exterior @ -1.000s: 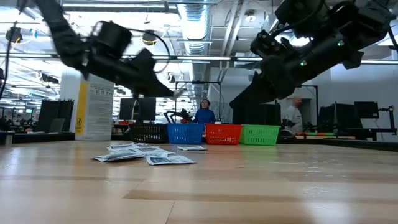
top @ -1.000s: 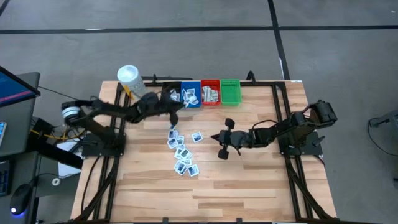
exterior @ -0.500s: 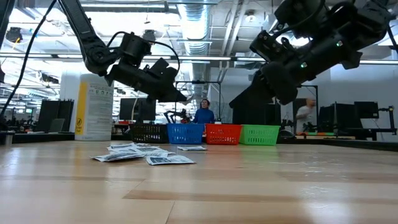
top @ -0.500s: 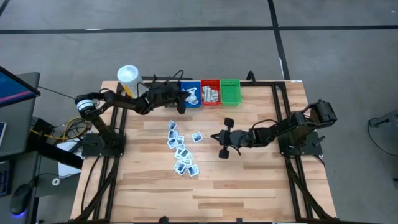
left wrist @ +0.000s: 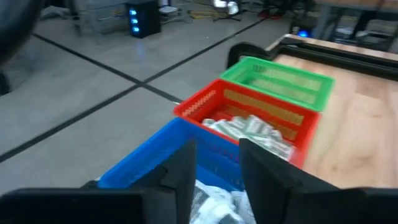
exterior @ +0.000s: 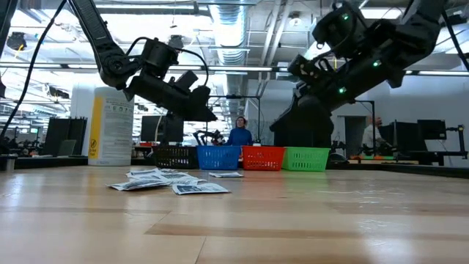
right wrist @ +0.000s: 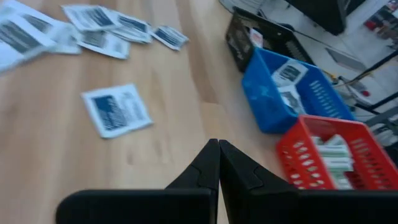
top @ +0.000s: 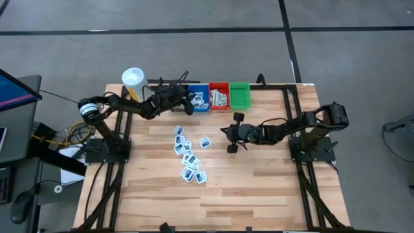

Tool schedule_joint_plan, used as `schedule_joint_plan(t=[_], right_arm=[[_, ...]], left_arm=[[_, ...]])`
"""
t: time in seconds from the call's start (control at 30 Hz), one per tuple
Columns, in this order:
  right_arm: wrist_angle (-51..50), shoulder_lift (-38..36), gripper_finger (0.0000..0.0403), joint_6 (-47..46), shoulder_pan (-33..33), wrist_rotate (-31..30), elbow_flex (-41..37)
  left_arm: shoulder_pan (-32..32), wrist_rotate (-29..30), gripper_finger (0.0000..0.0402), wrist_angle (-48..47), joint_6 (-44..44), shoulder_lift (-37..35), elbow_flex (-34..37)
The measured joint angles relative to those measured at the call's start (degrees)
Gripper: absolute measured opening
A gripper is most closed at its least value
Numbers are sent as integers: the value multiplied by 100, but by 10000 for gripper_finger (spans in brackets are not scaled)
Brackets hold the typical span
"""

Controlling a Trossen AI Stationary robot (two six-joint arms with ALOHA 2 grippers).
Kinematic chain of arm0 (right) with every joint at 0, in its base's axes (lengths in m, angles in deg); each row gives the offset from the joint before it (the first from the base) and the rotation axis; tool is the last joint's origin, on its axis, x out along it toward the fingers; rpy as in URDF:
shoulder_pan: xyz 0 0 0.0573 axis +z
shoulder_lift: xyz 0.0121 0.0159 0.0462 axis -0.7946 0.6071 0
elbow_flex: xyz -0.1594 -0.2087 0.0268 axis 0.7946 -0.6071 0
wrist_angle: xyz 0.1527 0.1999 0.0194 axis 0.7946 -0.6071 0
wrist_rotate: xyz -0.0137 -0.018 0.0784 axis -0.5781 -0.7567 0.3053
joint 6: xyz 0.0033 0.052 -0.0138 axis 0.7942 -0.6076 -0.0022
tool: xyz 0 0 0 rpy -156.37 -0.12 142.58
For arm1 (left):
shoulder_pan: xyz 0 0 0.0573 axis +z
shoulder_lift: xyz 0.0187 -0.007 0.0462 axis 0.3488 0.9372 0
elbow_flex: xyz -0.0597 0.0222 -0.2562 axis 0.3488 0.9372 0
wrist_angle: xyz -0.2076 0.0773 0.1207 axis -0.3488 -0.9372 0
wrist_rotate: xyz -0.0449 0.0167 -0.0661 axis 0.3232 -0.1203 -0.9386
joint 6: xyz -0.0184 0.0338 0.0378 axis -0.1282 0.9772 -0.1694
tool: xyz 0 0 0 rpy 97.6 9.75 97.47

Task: Pick & Place First Aid Supplies
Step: Put the gray towelette pack into the blue bin

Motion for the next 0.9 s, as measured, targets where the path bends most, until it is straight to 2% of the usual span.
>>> schedule_joint_plan(t=[0.27, 0.43, 0.6, 0.8, 0.9], right_arm=[[0, 2, 0, 317, -441, 34, 0], [80, 4, 0, 642, -625, 569, -1], [263, 4, 0, 793, -851, 984, 0], [238, 4, 0, 838, -1146, 1987, 0], [227, 4, 0, 836, -1203, 2291, 0]], left_arm=[[-40, 83, 168, 4, -6, 0, 38], [-253, 74, 169, -33, -23, 0, 301], [-729, 72, 164, -54, -24, -29, 726], [-1547, 73, 164, -57, -144, -363, 1355], [-2042, 69, 163, -50, -305, -649, 1600]])
